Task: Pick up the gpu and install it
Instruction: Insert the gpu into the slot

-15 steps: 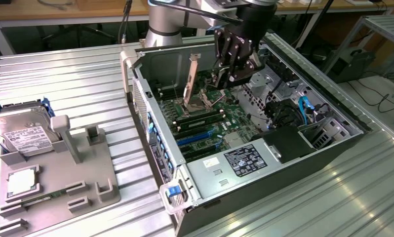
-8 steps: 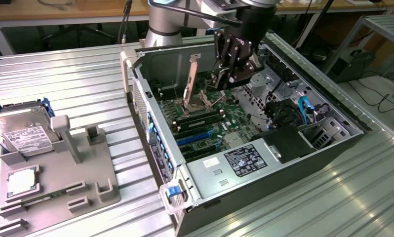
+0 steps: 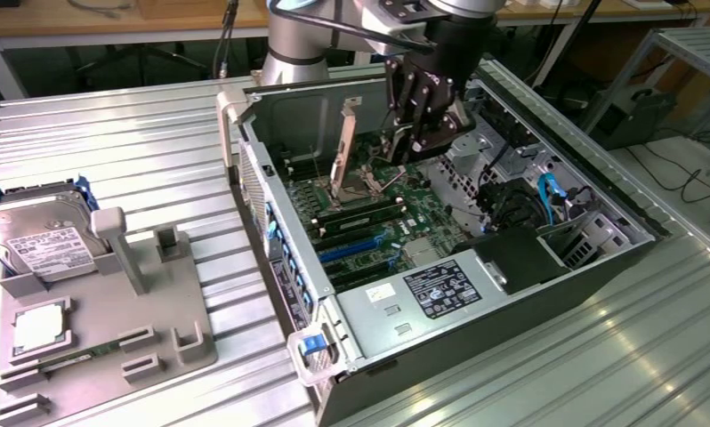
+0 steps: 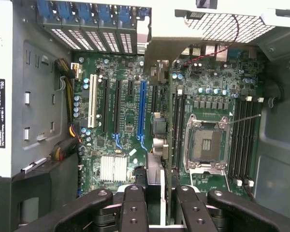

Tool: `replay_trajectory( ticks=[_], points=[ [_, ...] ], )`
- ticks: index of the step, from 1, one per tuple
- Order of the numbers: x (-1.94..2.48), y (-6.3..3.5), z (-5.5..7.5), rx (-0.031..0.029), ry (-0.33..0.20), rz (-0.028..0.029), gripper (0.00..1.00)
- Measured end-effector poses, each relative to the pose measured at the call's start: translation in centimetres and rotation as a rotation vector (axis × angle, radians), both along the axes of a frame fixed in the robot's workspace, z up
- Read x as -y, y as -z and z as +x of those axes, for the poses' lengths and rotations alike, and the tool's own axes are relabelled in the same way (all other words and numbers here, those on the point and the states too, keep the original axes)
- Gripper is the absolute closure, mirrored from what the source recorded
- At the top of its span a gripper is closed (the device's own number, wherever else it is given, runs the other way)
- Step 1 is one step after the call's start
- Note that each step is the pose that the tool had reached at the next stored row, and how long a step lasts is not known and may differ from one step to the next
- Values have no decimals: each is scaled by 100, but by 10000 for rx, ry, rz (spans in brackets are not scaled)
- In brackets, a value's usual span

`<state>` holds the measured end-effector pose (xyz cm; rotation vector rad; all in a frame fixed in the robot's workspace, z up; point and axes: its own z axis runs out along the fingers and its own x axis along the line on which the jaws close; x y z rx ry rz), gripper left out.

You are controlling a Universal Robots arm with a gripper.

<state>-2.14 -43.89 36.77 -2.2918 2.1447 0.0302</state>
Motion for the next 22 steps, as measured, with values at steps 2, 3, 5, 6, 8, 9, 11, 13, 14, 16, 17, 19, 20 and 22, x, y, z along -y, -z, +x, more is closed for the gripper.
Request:
replay_trajectory(
  ticks=[2,3,5,6,8,9,11,13,14,16,17,19,20,22],
  points=[
    [1,12,0,0,-10,0,72],
    [2,17,0,0,-14,0,72],
    [3,26,0,0,-20,0,72],
    [4,31,0,0,-24,0,72],
    [5,39,0,0,-29,0,72],
    [5,43,0,0,-34,0,72],
    [7,52,0,0,-39,1,72],
    [9,59,0,0,-46,-1,72],
    [10,64,0,0,-49,0,72],
    [11,71,0,0,-56,0,72],
    [12,74,0,0,-61,0,72],
    [14,88,0,0,-74,0,72],
    [14,94,0,0,-80,-1,72],
    [16,100,0,0,-87,0,72]
  ],
)
